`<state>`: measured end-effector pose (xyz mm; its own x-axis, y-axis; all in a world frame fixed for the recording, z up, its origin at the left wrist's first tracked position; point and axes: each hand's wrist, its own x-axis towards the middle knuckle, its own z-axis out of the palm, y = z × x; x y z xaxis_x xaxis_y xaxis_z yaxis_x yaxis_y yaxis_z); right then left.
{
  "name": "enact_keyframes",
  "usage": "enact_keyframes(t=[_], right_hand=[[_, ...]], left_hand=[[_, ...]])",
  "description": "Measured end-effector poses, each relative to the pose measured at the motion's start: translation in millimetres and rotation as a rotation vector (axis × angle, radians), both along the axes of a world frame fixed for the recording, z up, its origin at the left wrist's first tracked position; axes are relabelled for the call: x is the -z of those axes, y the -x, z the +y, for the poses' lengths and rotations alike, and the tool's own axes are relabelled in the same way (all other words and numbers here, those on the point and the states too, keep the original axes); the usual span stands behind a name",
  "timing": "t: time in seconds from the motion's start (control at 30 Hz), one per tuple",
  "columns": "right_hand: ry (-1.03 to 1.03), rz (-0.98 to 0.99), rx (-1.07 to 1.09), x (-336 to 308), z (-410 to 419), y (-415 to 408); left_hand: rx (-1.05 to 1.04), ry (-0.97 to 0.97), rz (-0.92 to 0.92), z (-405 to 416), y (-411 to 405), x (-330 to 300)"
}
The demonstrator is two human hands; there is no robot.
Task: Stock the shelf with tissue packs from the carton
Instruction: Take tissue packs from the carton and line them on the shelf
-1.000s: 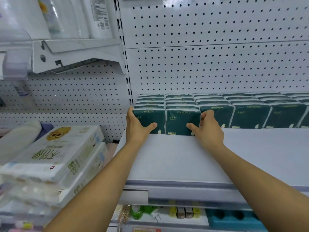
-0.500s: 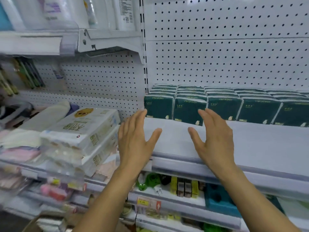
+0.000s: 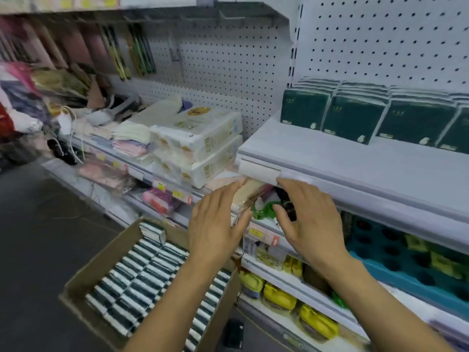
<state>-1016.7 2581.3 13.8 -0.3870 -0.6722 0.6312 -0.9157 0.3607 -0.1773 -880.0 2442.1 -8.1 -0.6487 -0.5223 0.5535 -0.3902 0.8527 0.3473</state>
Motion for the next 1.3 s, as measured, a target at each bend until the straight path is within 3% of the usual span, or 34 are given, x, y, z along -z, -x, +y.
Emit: enact_keyframes(t=[0.3, 0.7, 0.93, 1.1, 1.23, 1.3], right_hand=[[-0.300, -0.063, -0.260, 71, -96, -54], [-0.652, -0.251, -0.438, 195, -284, -94], [-0.785, -0.229, -0.514, 272, -379, -106], [-0.835, -0.188, -0.428, 310, -425, -115], [-0.809, -0.144, -0.412, 336, -443, -122], [-0.783, -0.120, -0.391, 345, -449, -126]], left_hand=[[-0.268, -0.181, -0.317, -63, -107, 81], [-0.582, -0.643, -0.493, -200, -203, 208], [-0.673, -0.950, -0.395, -258, -211, 294], [-0.788, -1.198, -0.183, -290, -204, 339], [-0.902, -1.233, -0.093, -308, -197, 363], [-0.932, -1.174, -0.168, -316, -196, 372]])
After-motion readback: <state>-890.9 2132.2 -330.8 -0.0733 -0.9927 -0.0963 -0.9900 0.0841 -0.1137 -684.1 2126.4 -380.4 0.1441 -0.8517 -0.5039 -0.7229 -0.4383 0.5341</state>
